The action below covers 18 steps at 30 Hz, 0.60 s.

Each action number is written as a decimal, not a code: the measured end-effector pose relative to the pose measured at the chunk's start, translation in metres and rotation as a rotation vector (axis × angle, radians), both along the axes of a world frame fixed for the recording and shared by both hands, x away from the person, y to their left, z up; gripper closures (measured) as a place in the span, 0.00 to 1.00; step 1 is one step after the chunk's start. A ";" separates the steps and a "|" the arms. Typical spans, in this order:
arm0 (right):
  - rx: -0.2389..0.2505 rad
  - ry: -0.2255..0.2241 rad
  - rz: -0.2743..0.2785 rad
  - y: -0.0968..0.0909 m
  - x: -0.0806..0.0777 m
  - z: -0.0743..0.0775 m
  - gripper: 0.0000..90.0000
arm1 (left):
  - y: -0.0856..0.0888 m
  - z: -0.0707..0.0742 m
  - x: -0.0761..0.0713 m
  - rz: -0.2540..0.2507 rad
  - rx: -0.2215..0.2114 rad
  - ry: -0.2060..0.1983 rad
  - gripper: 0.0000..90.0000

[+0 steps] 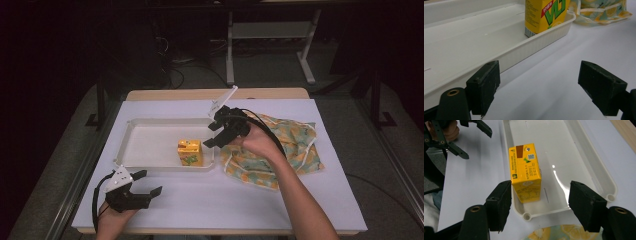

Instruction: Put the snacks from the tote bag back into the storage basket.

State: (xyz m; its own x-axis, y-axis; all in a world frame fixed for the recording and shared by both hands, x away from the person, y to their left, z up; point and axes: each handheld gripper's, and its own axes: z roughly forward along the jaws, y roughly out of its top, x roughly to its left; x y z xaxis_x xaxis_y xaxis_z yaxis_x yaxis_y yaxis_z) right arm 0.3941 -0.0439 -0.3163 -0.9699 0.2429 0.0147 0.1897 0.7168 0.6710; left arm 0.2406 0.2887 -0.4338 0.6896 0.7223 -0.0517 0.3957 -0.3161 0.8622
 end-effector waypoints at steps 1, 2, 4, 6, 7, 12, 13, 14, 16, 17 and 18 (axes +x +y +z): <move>0.000 0.004 -0.006 -0.001 -0.001 0.000 0.38 | 0.000 0.000 0.000 0.000 0.000 0.000 0.20; -0.003 0.001 -0.004 -0.003 0.000 0.000 0.38 | 0.000 0.000 0.000 0.000 0.002 0.003 0.20; 0.002 0.005 -0.011 -0.005 -0.002 0.001 0.38 | 0.000 0.000 0.000 0.000 0.005 0.005 0.19; 0.001 -0.002 -0.012 -0.008 -0.001 0.000 0.38 | 0.000 0.000 0.000 0.001 0.001 0.001 0.20; 0.001 -0.001 -0.017 -0.011 -0.001 -0.001 0.38 | 0.000 0.000 0.000 0.002 -0.001 0.002 0.20; 0.005 0.006 -0.033 -0.019 -0.002 -0.002 0.38 | 0.000 0.000 0.000 0.001 0.002 0.004 0.20; 0.007 0.006 -0.033 -0.020 -0.002 -0.002 0.38 | 0.000 0.000 0.000 0.002 0.002 0.004 0.19; 0.008 0.009 -0.036 -0.021 -0.002 -0.002 0.38 | 0.000 0.000 0.000 0.002 0.002 0.004 0.20; 0.006 0.004 -0.034 -0.023 -0.003 -0.003 0.38 | 0.000 0.000 0.000 0.002 0.003 0.005 0.19; 0.006 0.007 -0.037 -0.024 -0.003 -0.003 0.38 | 0.000 0.000 0.000 0.002 0.002 0.005 0.19; 0.010 0.006 -0.038 -0.025 -0.003 -0.003 0.38 | 0.000 0.000 0.000 0.001 0.004 0.004 0.20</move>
